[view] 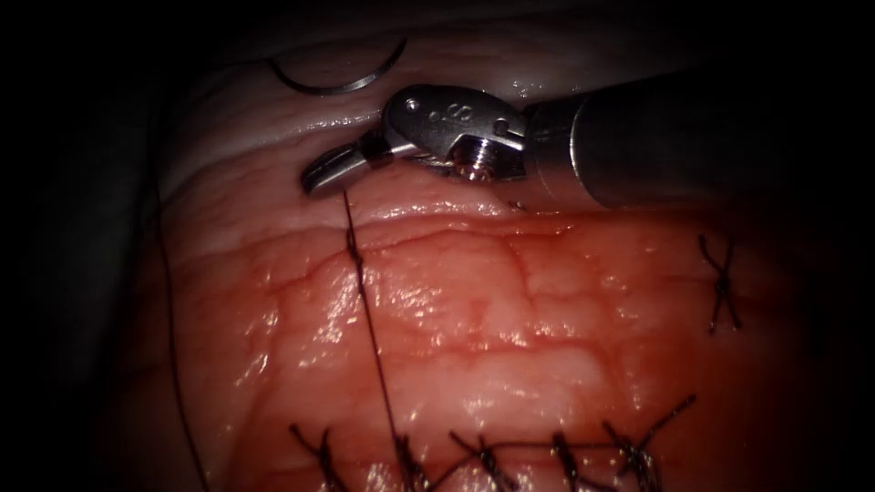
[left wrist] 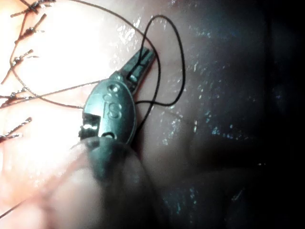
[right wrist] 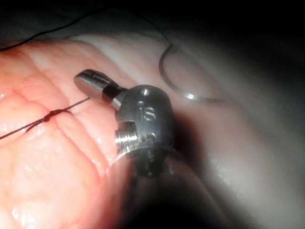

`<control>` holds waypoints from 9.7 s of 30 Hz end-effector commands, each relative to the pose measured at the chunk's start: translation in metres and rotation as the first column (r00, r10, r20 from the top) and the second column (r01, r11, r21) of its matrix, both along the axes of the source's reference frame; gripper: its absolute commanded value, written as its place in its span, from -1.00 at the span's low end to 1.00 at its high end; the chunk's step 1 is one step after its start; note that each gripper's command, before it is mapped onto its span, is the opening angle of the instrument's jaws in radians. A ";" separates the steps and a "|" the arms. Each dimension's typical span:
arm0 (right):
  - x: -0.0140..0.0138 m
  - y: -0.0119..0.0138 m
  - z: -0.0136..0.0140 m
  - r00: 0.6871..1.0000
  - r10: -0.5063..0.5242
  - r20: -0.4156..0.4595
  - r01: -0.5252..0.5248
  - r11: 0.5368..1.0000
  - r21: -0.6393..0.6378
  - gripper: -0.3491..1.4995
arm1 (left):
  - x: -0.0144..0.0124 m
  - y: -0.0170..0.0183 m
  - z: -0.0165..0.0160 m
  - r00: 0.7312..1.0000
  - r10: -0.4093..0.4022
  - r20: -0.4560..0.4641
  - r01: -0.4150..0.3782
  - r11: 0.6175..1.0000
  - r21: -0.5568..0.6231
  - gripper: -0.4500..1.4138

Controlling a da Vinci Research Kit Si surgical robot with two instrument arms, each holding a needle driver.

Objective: Wound Closure
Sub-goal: Pull upward on suture with right jaws and downward with left gripper, then wrap suture once counter-clockwise around right grasper, then pick up thread tail with right tool, then pull tail downward through loop with right end-effector while pulling upward on long end with left hand to tighten knot, then pull long end taut with left hand

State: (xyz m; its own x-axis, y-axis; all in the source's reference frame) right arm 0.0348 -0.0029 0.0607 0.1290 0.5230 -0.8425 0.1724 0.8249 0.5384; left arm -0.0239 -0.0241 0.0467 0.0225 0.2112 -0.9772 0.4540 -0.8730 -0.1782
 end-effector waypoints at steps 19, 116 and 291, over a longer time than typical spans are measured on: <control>-0.0040 0.0030 -0.0070 0.945 0.315 -0.085 -0.323 0.940 -0.107 0.98 | 0.0062 0.0190 -0.0061 0.946 -0.324 -0.028 0.312 0.929 -0.200 -1.00; -0.0029 -0.0108 -0.0063 0.400 0.792 0.461 -0.917 0.342 0.207 0.25 | 0.0108 0.0258 0.0148 0.827 -0.560 -0.056 0.529 0.807 -0.260 -1.00; -0.0020 -0.0114 -0.0076 0.709 0.564 0.423 -0.566 0.813 -0.135 0.62 | 0.0146 0.0381 -0.0074 0.729 -0.684 -0.016 0.659 0.708 -0.254 -1.00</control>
